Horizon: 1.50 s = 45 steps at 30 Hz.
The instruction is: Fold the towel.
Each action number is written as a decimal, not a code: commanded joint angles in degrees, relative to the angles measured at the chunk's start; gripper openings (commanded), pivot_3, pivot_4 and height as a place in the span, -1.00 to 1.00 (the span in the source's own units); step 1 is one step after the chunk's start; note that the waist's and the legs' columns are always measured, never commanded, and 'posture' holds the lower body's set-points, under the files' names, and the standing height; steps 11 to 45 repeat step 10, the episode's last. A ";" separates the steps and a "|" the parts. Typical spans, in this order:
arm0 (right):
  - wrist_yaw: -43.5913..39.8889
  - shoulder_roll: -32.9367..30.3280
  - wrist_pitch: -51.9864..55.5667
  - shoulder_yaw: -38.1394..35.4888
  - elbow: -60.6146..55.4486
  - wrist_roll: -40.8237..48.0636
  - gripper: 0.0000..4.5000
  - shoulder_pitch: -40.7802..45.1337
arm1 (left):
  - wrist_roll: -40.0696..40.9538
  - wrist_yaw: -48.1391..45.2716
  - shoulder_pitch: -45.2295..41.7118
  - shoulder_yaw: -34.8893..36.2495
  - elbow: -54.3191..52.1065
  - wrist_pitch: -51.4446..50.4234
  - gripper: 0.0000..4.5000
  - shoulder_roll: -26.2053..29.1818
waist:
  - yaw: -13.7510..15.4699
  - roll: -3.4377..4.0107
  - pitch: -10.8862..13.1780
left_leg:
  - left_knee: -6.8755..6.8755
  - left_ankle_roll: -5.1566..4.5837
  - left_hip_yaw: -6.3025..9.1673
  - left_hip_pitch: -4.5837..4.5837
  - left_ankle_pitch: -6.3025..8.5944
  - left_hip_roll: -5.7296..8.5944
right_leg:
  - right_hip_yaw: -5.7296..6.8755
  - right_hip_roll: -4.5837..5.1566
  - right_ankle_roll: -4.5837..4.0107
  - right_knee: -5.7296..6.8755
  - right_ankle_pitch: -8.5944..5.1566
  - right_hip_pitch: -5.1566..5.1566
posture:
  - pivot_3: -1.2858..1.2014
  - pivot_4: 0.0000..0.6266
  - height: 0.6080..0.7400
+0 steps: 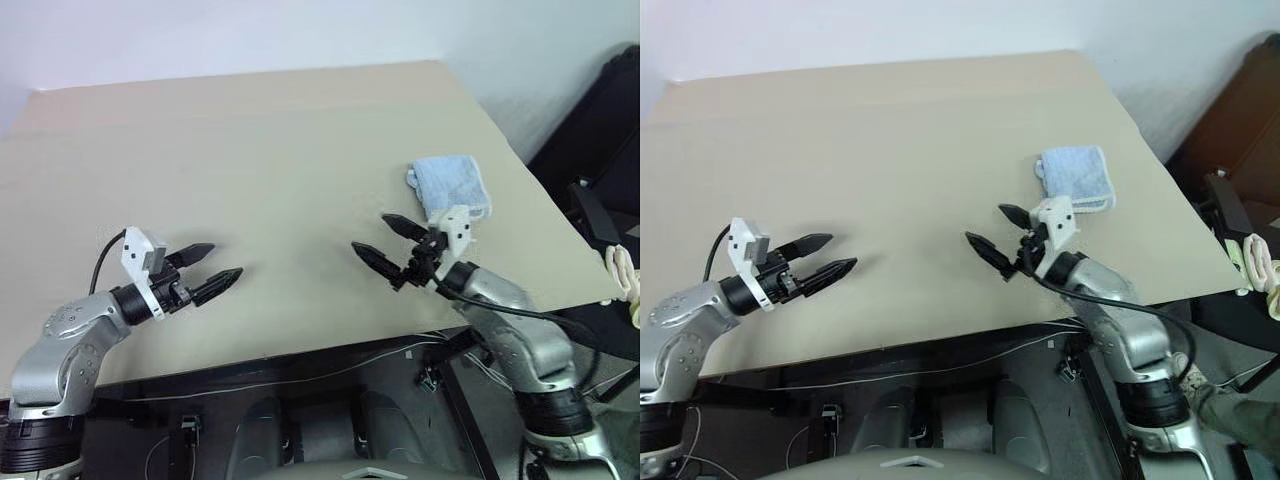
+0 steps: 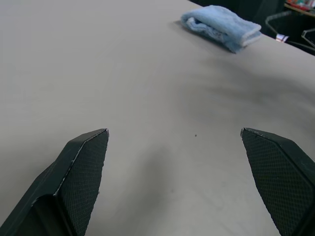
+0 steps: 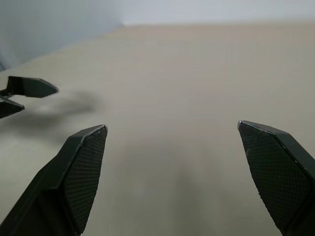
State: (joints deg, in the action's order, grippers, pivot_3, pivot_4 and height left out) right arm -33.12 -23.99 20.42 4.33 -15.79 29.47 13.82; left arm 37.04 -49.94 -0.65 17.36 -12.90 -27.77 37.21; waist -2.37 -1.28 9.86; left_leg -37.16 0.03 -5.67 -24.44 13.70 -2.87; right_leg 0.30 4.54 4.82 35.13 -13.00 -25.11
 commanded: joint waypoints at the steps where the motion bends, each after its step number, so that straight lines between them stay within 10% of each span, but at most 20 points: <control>1: -5.33 1.31 -5.24 2.38 3.24 -2.57 0.99 2.05 | 1.82 0.61 3.20 3.21 -5.36 1.40 1.00 -0.63 | 0.09 0.00 0.00 | 0.01 0.00 0.00 -0.01 0.00 -0.01 | 0.00 0.01 0.00 0.00 0.00 -0.01 | 0.03 -0.52 1.00; 10: -17.65 4.00 -3.63 7.44 14.37 -3.21 0.99 10.92 | 0.10 4.51 14.16 5.81 -13.80 4.73 1.00 -3.75 | -0.11 -0.01 0.00 | 0.05 0.02 -0.02 0.01 0.01 -0.04 | -0.02 0.11 -0.04 0.03 0.00 -0.04 | 0.03 -0.52 1.00; 45: -17.65 4.00 -3.63 7.44 14.37 -3.21 0.99 10.92 | 0.10 4.51 14.16 5.81 -13.80 4.73 1.00 -3.75 | -0.11 -0.01 0.00 | 0.05 0.02 -0.02 0.01 0.01 -0.04 | -0.02 0.11 -0.04 0.03 0.00 -0.04 | 0.03 -0.52 1.00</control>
